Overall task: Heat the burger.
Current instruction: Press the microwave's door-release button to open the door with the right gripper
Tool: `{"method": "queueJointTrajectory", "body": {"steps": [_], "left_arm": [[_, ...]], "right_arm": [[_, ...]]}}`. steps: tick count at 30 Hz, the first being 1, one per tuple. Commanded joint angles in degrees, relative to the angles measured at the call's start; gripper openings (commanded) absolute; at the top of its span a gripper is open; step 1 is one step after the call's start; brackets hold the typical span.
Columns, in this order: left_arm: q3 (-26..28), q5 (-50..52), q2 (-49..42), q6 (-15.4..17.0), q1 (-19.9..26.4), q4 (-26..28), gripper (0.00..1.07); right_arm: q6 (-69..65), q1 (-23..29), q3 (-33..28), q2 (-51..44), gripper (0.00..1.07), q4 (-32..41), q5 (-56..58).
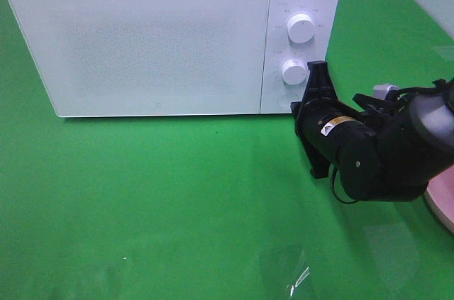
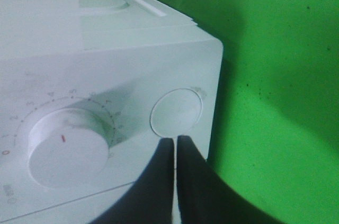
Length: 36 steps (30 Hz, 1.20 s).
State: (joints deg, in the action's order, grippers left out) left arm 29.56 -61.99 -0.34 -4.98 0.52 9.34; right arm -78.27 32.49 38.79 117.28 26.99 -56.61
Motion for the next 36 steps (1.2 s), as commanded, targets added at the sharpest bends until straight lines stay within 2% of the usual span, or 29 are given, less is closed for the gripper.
{"method": "queueJointTrajectory", "body": {"steps": [1, 16, 21, 36], "left_arm": [[-0.06, 0.63, -0.86, 0.11, -0.29, 0.23, 0.98], [-0.06, 0.63, -0.86, 0.11, -0.29, 0.23, 0.98], [-0.06, 0.63, -0.86, 0.11, -0.29, 0.23, 0.98], [-0.06, 0.63, -0.86, 0.11, -0.29, 0.23, 0.98]], "right_arm": [[-0.63, -0.52, 2.12, 1.72, 0.0, -1.55, 0.29], [-0.97, -2.01, 7.45, 6.25, 0.0, -1.95, -0.69], [0.46, -2.64, 7.85, 6.25, 0.0, 0.0, -2.75], [-1.03, -3.15, 9.91, 8.88, 0.0, -0.34, -6.7]]}}
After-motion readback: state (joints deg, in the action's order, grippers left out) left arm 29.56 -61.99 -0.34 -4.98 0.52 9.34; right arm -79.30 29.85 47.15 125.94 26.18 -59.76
